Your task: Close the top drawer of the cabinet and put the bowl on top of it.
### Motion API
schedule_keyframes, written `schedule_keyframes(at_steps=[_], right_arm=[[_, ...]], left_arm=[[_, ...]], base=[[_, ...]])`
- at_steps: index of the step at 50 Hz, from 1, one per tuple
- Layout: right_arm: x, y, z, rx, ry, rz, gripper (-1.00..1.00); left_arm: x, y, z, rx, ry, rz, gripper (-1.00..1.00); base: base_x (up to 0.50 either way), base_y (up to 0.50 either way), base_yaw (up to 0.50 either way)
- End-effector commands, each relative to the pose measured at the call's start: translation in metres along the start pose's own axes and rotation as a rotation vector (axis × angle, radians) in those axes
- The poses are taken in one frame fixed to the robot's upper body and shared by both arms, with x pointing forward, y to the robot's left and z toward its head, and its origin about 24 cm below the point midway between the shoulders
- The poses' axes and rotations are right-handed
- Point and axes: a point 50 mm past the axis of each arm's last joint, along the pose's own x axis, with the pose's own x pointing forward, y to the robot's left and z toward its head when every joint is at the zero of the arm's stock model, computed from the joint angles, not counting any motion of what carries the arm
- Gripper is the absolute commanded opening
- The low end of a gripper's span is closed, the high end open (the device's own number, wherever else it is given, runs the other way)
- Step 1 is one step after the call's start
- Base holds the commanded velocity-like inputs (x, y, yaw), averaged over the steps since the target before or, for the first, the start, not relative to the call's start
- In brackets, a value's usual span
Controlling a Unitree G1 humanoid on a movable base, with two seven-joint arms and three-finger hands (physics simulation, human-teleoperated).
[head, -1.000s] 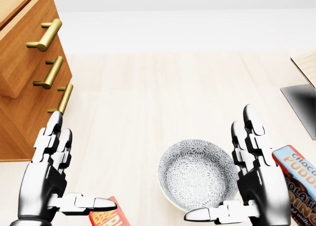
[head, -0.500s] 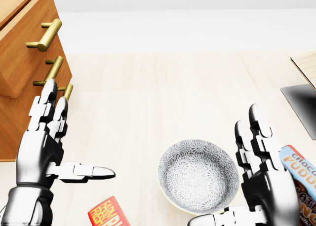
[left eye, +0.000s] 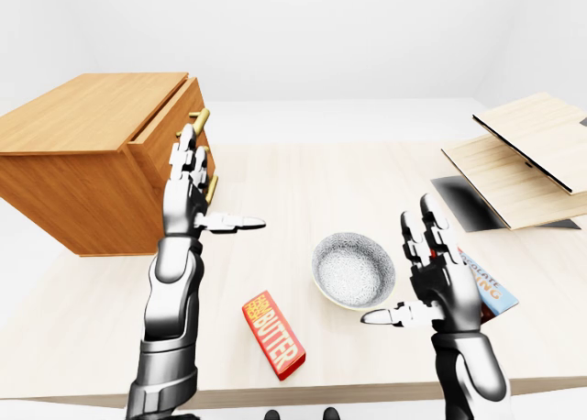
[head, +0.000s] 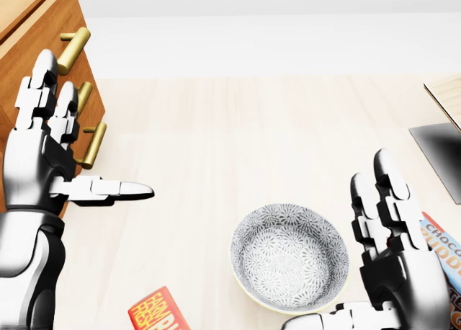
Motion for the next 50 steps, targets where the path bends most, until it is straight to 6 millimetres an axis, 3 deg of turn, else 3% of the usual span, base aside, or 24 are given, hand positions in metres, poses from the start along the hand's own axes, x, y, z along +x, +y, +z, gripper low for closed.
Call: schedule_keyframes(at_steps=[1, 10, 24, 50], right_arm=[[0.0, -0.001, 0.002, 0.004, -0.005, -0.001, 1.0], [0.0, 0.001, 0.001, 0.002, -0.002, 0.003, 1.0], [0.0, 0.001, 0.0, 0.001, 0.0, 0.002, 1.0], [-0.002, 0.001, 0.002, 0.002, -0.008, 0.001, 1.0]], left_arm=[[0.018, 0.006, -0.002, 0.004, 0.015, 0.018, 1.0], [0.03, 0.021, -0.016, -0.013, 0.087, 0.052, 1.0], [0.033, 0.029, -0.012, -0.034, 0.077, 0.074, 1.0], [0.046, 0.047, -0.04, -0.06, 0.225, 0.13, 1.0]], base=[[0.0, 0.0, 0.0], [0.0, 0.0, 0.0], [0.0, 0.0, 0.0], [0.0, 0.0, 0.0]])
